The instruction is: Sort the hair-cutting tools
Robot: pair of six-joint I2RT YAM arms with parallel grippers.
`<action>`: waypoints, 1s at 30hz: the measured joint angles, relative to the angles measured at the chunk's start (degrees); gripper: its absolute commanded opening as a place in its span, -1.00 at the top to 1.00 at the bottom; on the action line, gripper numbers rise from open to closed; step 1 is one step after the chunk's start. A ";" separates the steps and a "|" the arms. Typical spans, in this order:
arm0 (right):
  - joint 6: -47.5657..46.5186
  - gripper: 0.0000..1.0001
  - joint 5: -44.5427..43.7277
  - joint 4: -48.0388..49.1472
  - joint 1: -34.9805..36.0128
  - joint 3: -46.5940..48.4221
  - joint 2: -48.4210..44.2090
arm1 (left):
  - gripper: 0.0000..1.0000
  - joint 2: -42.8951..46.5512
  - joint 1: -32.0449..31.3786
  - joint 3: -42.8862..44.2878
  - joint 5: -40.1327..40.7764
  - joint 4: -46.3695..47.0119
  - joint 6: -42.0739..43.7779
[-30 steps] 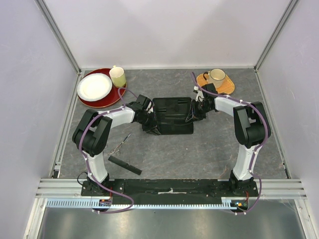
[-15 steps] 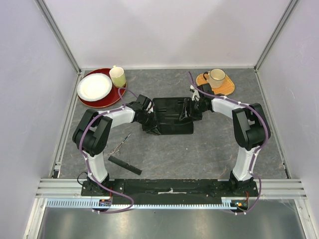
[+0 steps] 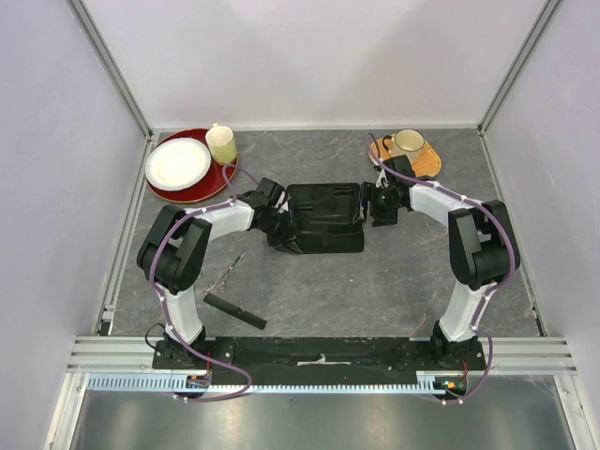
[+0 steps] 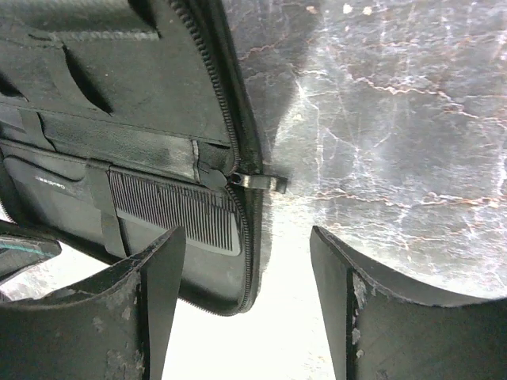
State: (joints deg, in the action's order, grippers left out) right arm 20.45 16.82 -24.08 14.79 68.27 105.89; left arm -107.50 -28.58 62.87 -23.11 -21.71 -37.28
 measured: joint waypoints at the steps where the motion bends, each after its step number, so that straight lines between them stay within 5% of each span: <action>1: -0.20 -0.40 -0.15 -0.28 -0.26 0.00 -0.17 | 0.49 -0.02 0.00 0.04 0.00 -0.04 0.00; 6: -0.83 -0.25 -0.37 -0.92 -0.37 -0.02 -1.86 | 0.49 -0.02 0.00 0.09 0.00 -0.09 0.00; 13: -1.38 0.20 0.04 -0.79 0.13 -0.11 -3.26 | 0.49 -0.02 0.00 0.09 0.00 -0.09 0.00; 30: 0.44 0.30 -3.21 0.46 4.39 -0.37 0.61 | 0.49 0.02 0.00 0.09 0.04 -0.09 -0.02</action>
State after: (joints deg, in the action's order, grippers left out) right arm 20.88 13.61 -23.62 19.18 67.90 106.50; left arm -107.48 -28.58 62.96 -23.07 -21.80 -37.30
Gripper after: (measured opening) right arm 0.358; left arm 0.257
